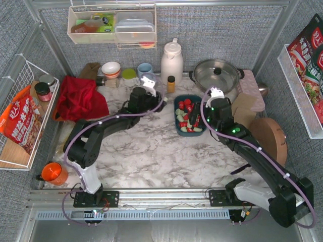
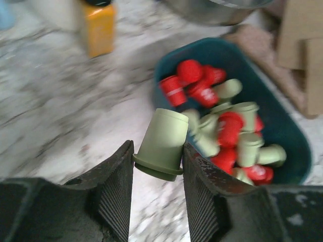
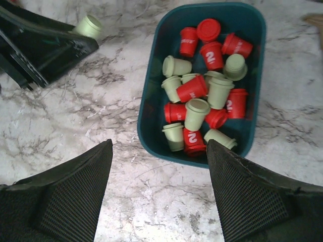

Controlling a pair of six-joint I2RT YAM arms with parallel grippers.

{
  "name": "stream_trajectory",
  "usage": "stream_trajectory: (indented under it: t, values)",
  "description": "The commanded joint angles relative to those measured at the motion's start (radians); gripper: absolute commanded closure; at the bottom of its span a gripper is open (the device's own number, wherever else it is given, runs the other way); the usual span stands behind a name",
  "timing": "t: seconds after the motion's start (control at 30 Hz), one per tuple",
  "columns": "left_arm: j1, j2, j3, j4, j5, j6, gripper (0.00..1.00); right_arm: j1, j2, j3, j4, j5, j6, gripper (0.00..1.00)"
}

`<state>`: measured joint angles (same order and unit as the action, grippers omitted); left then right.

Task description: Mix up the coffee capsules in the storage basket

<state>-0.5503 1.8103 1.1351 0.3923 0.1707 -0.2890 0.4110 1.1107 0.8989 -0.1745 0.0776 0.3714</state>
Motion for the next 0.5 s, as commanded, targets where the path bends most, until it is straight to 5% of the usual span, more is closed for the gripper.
stream_trajectory:
  t: [0.0, 0.07, 0.13, 0.27, 0.47]
  values:
    - [-0.079, 0.066, 0.008, 0.292, 0.121, -0.091, 0.49, -0.002, -0.079, -0.040, 0.032, 0.116, 0.023, 0.21]
    - [-0.114, 0.111, 0.028, 0.355, 0.113, -0.131, 0.40, -0.002, -0.120, -0.072, 0.055, 0.146, 0.030, 0.21]
    - [-0.141, 0.146, 0.047, 0.392, 0.087, -0.154, 0.03, -0.006, -0.153, -0.094, 0.063, 0.164, 0.029, 0.21]
    - [-0.146, 0.138, 0.025, 0.413, -0.030, -0.174, 0.01, -0.010, -0.173, -0.100, 0.025, 0.189, 0.008, 0.21]
    - [-0.145, -0.075, -0.210, 0.418, -0.317, -0.103, 0.01, -0.014, -0.164, -0.193, 0.097, 0.339, -0.015, 0.18]
